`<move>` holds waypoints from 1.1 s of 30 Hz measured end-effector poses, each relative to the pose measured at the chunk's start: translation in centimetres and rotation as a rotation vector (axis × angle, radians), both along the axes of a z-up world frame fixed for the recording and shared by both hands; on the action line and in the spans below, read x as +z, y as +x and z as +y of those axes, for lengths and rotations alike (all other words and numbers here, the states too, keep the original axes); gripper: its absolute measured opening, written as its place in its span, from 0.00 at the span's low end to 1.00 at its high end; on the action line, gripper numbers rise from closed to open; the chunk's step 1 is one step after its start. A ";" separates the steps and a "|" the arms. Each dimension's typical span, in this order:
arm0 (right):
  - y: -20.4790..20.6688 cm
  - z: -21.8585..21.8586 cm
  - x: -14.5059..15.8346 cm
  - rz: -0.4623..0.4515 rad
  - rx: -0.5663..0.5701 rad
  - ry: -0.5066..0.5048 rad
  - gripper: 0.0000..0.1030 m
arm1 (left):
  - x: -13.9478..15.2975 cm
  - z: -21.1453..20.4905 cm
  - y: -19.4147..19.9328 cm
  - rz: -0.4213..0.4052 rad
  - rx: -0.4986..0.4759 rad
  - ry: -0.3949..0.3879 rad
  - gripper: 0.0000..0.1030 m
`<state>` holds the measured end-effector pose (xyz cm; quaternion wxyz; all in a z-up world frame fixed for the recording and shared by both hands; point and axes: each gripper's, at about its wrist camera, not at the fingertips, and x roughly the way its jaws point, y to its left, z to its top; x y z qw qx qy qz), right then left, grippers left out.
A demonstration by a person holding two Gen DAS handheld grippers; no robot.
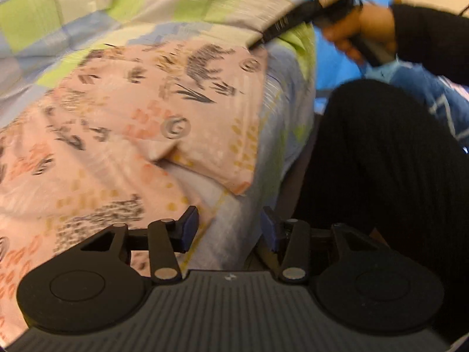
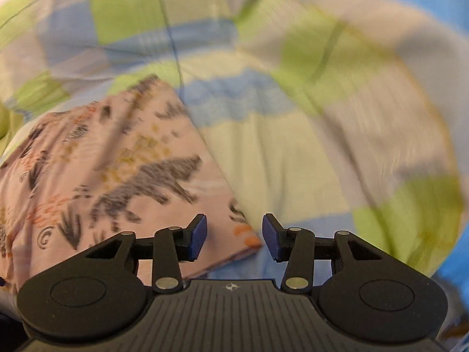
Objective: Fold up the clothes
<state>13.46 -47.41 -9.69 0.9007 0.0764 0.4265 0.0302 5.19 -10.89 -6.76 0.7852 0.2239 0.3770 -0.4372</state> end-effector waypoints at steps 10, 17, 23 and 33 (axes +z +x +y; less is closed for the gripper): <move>-3.8 4.1 5.1 -0.126 0.045 -0.229 0.20 | 1.8 10.6 3.9 -0.109 0.365 0.108 0.53; -5.1 11.3 8.2 -0.184 0.246 -0.157 0.38 | 0.4 19.7 6.5 0.016 0.601 0.039 0.53; -4.6 15.2 7.6 -0.167 0.308 -0.143 0.41 | -0.2 25.5 7.4 0.148 0.760 -0.160 0.36; -4.4 18.3 7.3 -0.155 0.355 -0.153 0.42 | 0.0 25.4 6.3 0.071 0.734 -0.099 0.00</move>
